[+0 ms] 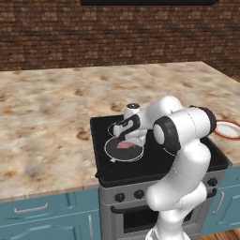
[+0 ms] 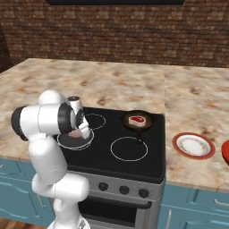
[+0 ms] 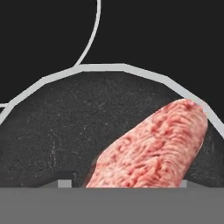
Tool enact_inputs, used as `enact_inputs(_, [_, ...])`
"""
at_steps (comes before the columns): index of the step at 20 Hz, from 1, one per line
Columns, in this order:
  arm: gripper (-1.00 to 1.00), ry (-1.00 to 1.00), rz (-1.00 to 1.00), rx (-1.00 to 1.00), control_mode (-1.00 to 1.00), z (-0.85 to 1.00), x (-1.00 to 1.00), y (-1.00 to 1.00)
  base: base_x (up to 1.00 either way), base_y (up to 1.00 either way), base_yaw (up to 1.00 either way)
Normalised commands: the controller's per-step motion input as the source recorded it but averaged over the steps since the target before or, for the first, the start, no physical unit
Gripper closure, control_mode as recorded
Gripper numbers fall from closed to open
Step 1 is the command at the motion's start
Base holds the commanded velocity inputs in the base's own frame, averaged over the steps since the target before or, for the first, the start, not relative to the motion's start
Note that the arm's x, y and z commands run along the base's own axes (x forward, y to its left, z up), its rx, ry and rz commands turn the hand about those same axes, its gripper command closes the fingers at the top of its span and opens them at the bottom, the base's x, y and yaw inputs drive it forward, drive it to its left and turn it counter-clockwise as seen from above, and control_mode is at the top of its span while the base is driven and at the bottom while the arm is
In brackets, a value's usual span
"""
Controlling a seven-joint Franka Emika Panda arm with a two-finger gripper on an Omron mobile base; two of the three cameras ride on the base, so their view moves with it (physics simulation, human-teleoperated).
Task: Place one of the steaks on the plate and the other in the bowl. Then place the bowl in the fridge.
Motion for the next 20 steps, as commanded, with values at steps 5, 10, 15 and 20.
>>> enact_inputs(5, [1.00, -0.16, 0.00, 0.03, -1.00, 0.82, -0.23, -0.20, 0.00, 0.00, 0.00])
enact_inputs(10, [1.00, -0.04, -0.07, 0.00, -1.00, 0.62, -0.24, -0.55, 0.00, 0.00, 0.00])
enact_inputs(15, [1.00, 0.00, -0.11, 0.00, -1.00, 0.40, -0.27, -0.78, 0.00, 0.00, 0.00])
enact_inputs(20, [1.00, 0.00, -0.10, -0.04, -1.00, 0.19, -0.28, -0.88, 0.00, 0.00, 0.00])
